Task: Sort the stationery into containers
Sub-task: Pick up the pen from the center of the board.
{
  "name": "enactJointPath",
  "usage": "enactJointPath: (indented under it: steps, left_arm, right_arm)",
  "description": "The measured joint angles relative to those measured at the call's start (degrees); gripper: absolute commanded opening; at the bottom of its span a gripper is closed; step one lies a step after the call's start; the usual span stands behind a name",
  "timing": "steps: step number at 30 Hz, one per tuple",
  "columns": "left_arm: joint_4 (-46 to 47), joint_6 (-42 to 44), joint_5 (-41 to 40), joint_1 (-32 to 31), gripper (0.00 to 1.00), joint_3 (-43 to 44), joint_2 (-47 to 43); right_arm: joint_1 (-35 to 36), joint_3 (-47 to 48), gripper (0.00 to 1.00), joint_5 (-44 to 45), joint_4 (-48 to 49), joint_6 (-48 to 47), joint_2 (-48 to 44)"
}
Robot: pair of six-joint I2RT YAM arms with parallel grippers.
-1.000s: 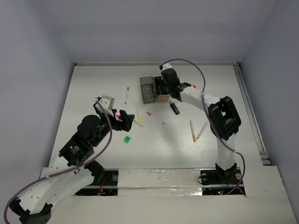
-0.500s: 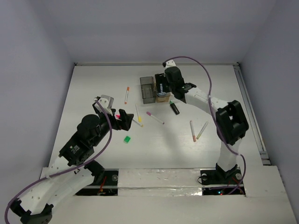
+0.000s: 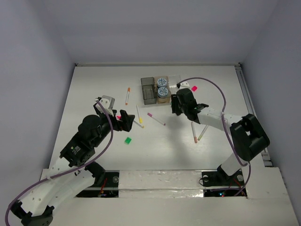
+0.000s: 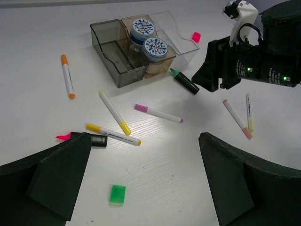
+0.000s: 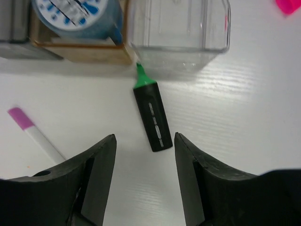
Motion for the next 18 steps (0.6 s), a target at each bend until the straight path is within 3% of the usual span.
enactJointPath:
  steps: [18]
  left_arm:
    - [0.04, -0.11, 0.39, 0.0, 0.98, 0.0, 0.46]
  right_arm:
    - [-4.2, 0.44, 0.57, -3.87, 2.62, -0.55, 10.45]
